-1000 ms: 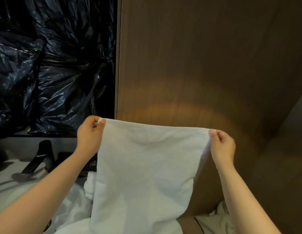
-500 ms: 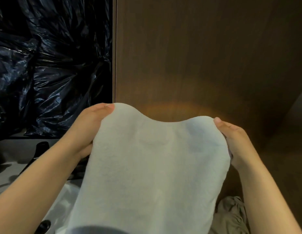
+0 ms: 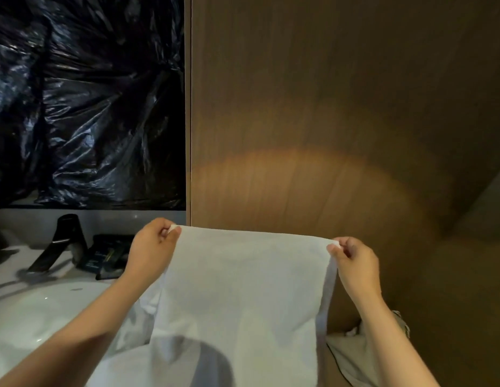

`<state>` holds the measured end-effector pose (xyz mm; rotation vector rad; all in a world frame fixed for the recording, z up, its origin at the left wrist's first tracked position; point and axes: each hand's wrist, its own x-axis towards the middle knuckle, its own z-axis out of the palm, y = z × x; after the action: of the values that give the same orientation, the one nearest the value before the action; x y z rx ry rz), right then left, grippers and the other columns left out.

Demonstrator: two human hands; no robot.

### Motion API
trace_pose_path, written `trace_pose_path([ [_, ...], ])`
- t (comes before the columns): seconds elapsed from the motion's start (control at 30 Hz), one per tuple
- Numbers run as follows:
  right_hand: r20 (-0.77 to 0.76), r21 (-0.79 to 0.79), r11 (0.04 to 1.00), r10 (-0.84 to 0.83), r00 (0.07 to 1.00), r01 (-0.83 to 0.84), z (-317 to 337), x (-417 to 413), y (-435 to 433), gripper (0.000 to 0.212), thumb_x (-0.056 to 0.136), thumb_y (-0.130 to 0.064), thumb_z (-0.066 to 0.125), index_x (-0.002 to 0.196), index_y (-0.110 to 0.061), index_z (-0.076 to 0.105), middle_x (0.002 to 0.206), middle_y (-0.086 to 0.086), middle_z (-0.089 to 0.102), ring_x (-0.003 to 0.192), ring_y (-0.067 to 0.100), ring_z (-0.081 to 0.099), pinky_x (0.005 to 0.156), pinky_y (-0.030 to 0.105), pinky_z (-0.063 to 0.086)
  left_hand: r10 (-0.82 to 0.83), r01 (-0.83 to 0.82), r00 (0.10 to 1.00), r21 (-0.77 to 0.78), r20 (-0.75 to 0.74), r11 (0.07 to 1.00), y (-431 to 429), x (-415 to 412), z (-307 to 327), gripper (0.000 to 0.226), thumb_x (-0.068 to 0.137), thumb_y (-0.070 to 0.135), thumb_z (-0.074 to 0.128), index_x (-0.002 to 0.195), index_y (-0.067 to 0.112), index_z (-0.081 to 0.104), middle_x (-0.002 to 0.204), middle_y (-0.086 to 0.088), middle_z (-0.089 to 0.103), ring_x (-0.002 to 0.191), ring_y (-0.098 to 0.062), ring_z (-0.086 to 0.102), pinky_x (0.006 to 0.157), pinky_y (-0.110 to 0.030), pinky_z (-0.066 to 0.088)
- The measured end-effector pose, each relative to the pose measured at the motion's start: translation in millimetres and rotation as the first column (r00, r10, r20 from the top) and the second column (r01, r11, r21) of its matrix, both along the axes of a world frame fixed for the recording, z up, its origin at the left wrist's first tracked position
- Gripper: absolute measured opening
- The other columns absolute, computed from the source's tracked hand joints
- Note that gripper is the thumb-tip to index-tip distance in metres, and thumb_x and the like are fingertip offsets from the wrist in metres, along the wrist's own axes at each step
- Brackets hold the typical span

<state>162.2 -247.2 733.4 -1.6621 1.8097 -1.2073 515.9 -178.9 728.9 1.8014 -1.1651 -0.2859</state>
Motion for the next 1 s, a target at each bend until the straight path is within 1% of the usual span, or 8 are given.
trace_pose_path([
  [0.2, 0.094, -0.16, 0.985, 0.082, 0.992, -0.067, 12, 21, 23, 0.011, 0.089, -0.027, 0.068, 0.094, -0.036, 0.063, 0.082, -0.02, 0.065, 0.079, -0.004, 0.062, 0.06, 0.009, 0.045, -0.028, 0.018, 0.99, -0.075, -0.136, 0.997, 16, -23, 8, 0.015, 0.092, 0.021, 0.06, 0.079, 0.015, 0.062, 0.064, -0.001, 0.061, 0.056, -0.01, 0.058, 0.054, -0.024, 0.046],
  [0.27, 0.151, -0.17, 0.981, 0.125, 0.981, -0.098, 15, 29, 31, 0.016, 0.089, -0.023, 0.069, 0.093, -0.038, 0.063, 0.081, -0.013, 0.066, 0.078, 0.001, 0.061, 0.061, 0.015, 0.05, -0.044, 0.02, 0.972, -0.105, -0.231, 0.994, 24, -31, 10, 0.012, 0.091, 0.017, 0.062, 0.081, 0.012, 0.064, 0.064, -0.002, 0.062, 0.051, -0.004, 0.057, 0.05, -0.016, 0.047],
  [0.37, 0.234, -0.156, 0.978, 0.175, 0.956, -0.141, 20, 40, 42, 0.022, 0.089, -0.018, 0.07, 0.096, -0.037, 0.063, 0.079, -0.003, 0.065, 0.075, 0.01, 0.061, 0.059, 0.014, 0.051, -0.064, 0.026, 0.941, -0.117, -0.331, 0.993, 33, -42, 11, 0.011, 0.091, 0.014, 0.063, 0.081, 0.011, 0.065, 0.066, -0.004, 0.062, 0.049, -0.001, 0.055, 0.048, -0.01, 0.046],
  [0.43, 0.282, -0.141, 0.969, 0.235, 0.93, -0.202, 22, 48, 49, 0.023, 0.089, -0.015, 0.069, 0.1, -0.035, 0.064, 0.079, 0.002, 0.064, 0.072, 0.015, 0.061, 0.061, 0.014, 0.051, -0.079, 0.041, 0.925, -0.108, -0.372, 0.993, 38, -50, 11, 0.009, 0.092, 0.016, 0.062, 0.084, 0.012, 0.065, 0.073, -0.008, 0.066, 0.053, -0.005, 0.058, 0.053, -0.015, 0.051],
  [0.57, 0.321, -0.101, 0.926, 0.378, 0.869, -0.365, 23, 71, 64, 0.026, 0.091, -0.011, 0.065, 0.105, -0.033, 0.067, 0.076, 0.0, 0.063, 0.066, 0.019, 0.059, 0.06, 0.021, 0.053, -0.158, 0.108, 0.857, -0.128, -0.49, 0.986, 49, -62, 14, 0.007, 0.09, 0.013, 0.064, 0.087, 0.008, 0.066, 0.082, -0.016, 0.069, 0.066, -0.03, 0.062, 0.066, -0.036, 0.056],
  [0.7, 0.361, -0.05, 0.86, 0.489, 0.794, -0.508, 20, 95, 77, 0.028, 0.094, -0.007, 0.059, 0.106, -0.03, 0.071, 0.075, -0.003, 0.065, 0.062, 0.021, 0.063, 0.063, 0.031, 0.057, -0.275, 0.219, 0.789, -0.167, -0.55, 0.961, 61, -73, 15, 0.005, 0.09, 0.008, 0.063, 0.087, 0.004, 0.065, 0.08, -0.016, 0.068, 0.066, -0.024, 0.06, 0.066, -0.036, 0.054],
  [0.83, 0.356, -0.033, 0.818, 0.546, 0.758, -0.574, 22, 106, 84, 0.025, 0.095, -0.005, 0.058, 0.102, -0.024, 0.073, 0.074, -0.002, 0.066, 0.06, 0.015, 0.064, 0.065, 0.03, 0.058, -0.265, 0.209, 0.76, -0.164, -0.593, 0.964, 66, -78, 13, 0.004, 0.089, 0.005, 0.063, 0.087, 0.002, 0.065, 0.082, -0.018, 0.069, 0.065, -0.022, 0.062, 0.063, -0.03, 0.054],
  [1.0, 0.497, -0.006, 0.791, 0.533, 0.685, -0.611, 28, 115, 90, 0.013, 0.089, -0.003, 0.067, 0.096, -0.013, 0.073, 0.064, 0.003, 0.061, 0.057, 0.015, 0.064, 0.065, 0.03, 0.056, -0.269, 0.227, 0.739, -0.147, -0.617, 0.963, 73, -79, 14, 0.003, 0.088, 0.006, 0.064, 0.087, 0.005, 0.067, 0.085, -0.016, 0.072, 0.074, -0.033, 0.069, 0.071, -0.035, 0.059],
])
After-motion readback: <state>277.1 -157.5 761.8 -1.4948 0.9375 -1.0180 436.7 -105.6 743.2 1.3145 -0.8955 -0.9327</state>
